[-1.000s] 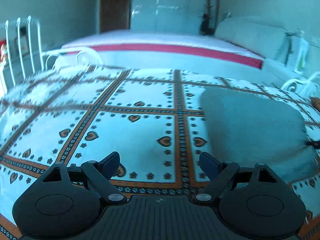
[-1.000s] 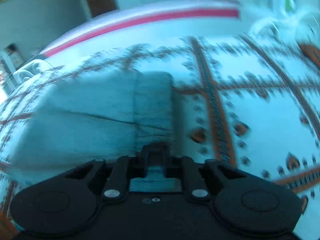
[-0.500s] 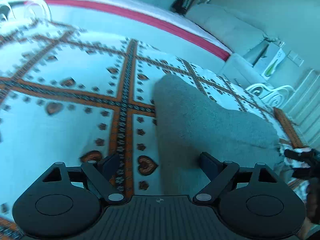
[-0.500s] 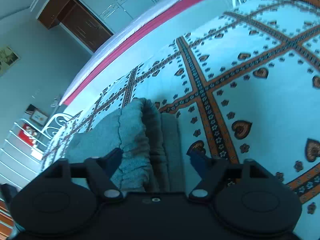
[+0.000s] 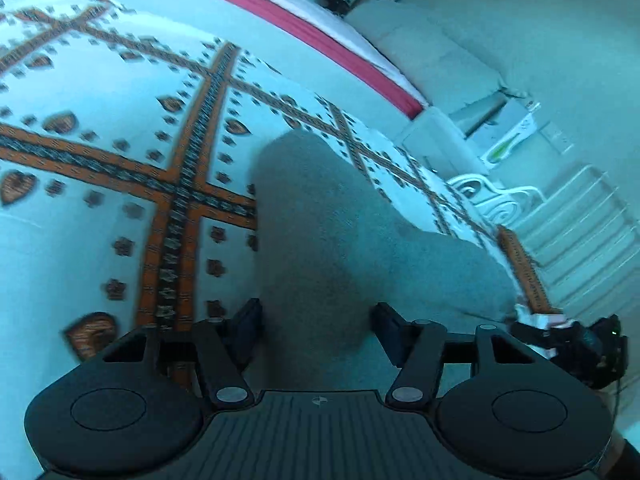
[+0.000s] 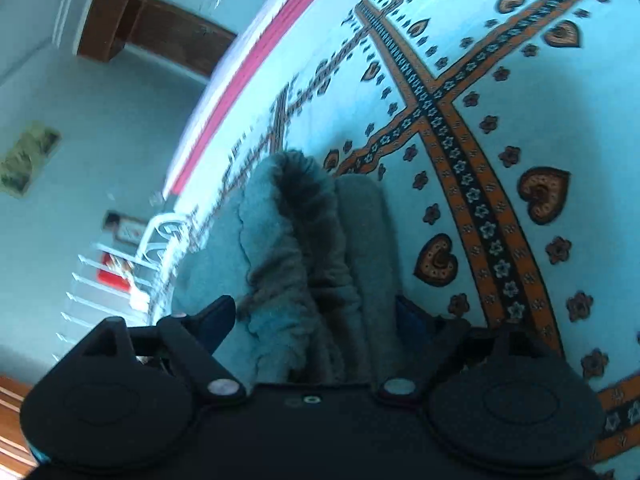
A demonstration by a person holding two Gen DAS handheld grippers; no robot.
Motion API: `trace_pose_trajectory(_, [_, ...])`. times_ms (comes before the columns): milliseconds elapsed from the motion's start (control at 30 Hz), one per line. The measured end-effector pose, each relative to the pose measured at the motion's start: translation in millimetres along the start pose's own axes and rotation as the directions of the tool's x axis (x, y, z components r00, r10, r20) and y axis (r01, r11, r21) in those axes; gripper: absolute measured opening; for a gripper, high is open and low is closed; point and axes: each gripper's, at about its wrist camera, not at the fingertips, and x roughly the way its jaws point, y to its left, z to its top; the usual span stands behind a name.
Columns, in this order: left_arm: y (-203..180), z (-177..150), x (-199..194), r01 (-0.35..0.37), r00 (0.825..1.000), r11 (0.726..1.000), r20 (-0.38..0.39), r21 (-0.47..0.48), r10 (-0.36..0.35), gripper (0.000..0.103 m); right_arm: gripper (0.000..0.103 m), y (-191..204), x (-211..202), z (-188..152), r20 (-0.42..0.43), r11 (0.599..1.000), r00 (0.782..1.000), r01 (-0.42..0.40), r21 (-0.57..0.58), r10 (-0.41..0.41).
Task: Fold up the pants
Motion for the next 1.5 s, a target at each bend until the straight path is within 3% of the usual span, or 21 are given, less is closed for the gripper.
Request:
trace_pose_trajectory(33, [-2,0,3,-0.004,1.0,1.0,0.003,0.006,0.004,0.059,0.072,6,3,1,-0.011,1.0,1.0,0.013,-0.024,-0.014])
trace_pose_trajectory(100, [-5,0,0,-0.007,1.0,1.0,0.027,-0.004,0.007,0.031,0.045,19,5,-1,-0.011,0.995,1.0,0.028,-0.095,-0.029])
trace_pose_trajectory(167, [-5,2,-11,0.032,0.997,0.999,0.07,-0.023,-0.031,0.024,0.041,33,0,-2,0.012,0.988,1.0,0.011,-0.153,-0.009])
trace_pose_trajectory(267, [-14,11,-30,0.069,0.989,0.998,0.134,0.01,-0.069,0.024,0.039,64,-7,4,0.035,0.969,0.997,-0.058,-0.24,0.069])
trace_pose_trajectory(400, [-3,45,-48,0.03,0.975,0.999,0.221,0.015,-0.032,0.024,0.039,102,10,31,0.043,0.947,0.993,-0.089,-0.308,0.107])
trace_pose_trajectory(433, [1,55,-46,-0.009,0.974,0.999,0.226,0.034,0.001,0.027,0.04,106,19,42,0.054,0.95,0.993,-0.082,-0.302,0.103])
trace_pose_trajectory(467, [5,64,-42,-0.073,0.971,0.995,0.231,0.072,0.054,0.05,0.043,105,30,53,0.077,0.955,0.992,-0.07,-0.288,0.096])
trace_pose_trajectory(500, [9,70,-37,-0.212,0.952,0.973,0.244,0.095,0.184,0.086,0.056,97,45,64,0.096,0.96,0.993,-0.036,-0.277,0.065])
trace_pose_trajectory(533, [9,73,-34,-0.396,0.896,0.912,0.263,0.104,0.359,0.094,0.068,88,61,74,0.107,0.967,0.993,0.07,-0.246,-0.045])
trace_pose_trajectory(567, [8,73,-34,-0.477,0.859,0.869,0.279,0.132,0.429,0.094,0.064,80,72,78,0.114,0.966,0.979,0.188,-0.178,-0.169])
trace_pose_trajectory(600, [9,71,-38,-0.462,0.867,0.874,0.284,0.153,0.409,0.094,0.048,77,74,77,0.137,0.964,0.971,0.216,-0.156,-0.195])
trace_pose_trajectory(633, [11,68,-42,-0.439,0.877,0.885,0.287,0.156,0.385,0.094,0.047,79,73,74,0.153,0.965,0.976,0.183,-0.186,-0.156])
trace_pose_trajectory(667, [10,64,-45,-0.439,0.878,0.883,0.29,0.165,0.382,0.094,0.05,84,70,69,0.174,0.962,0.976,0.168,-0.215,-0.132])
trace_pose_trajectory(733, [6,57,-42,-0.435,0.882,0.879,0.288,0.195,0.373,0.094,0.067,95,66,58,0.212,0.947,0.972,0.163,-0.278,-0.105])
trace_pose_trajectory(833, [-1,43,-21,-0.422,0.899,0.875,0.232,0.239,0.371,0.094,0.067,95,80,53,0.177,0.923,0.971,0.211,-0.322,-0.16])
trace_pose_trajectory(900, [3,32,-2,-0.467,0.883,0.844,0.193,0.266,0.428,0.103,0.071,84,99,52,0.119,0.89,0.95,0.313,-0.33,-0.29])
trace_pose_trajectory(1000, [9,32,-17,-0.444,0.889,0.88,0.202,0.166,0.411,0.103,0.074,77,83,49,0.123,0.916,0.964,0.263,-0.301,-0.237])
trace_pose_trajectory(1067, [-1,29,-31,-0.484,0.864,0.852,0.263,0.201,0.429,0.103,0.075,86,62,43,0.163,0.919,0.97,0.226,-0.324,-0.181])
trace_pose_trajectory(1133, [-9,27,-45,-0.485,0.862,0.845,0.283,0.223,0.42,0.103,0.08,95,41,32,0.21,0.894,0.966,0.222,-0.388,-0.149])
trace_pose_trajectory(1400, [-49,-15,-108,-0.497,0.848,0.837,0.333,0.228,0.412,0.103,0.092,104,-40,-18,0.35,0.835,0.933,0.259,-0.486,-0.085])
trace_pose_trajectory(1500, [-70,-43,-136,-0.476,0.85,0.855,0.358,0.205,0.387,0.103,0.097,106,-67,-46,0.425,0.81,0.901,0.313,-0.496,-0.087])
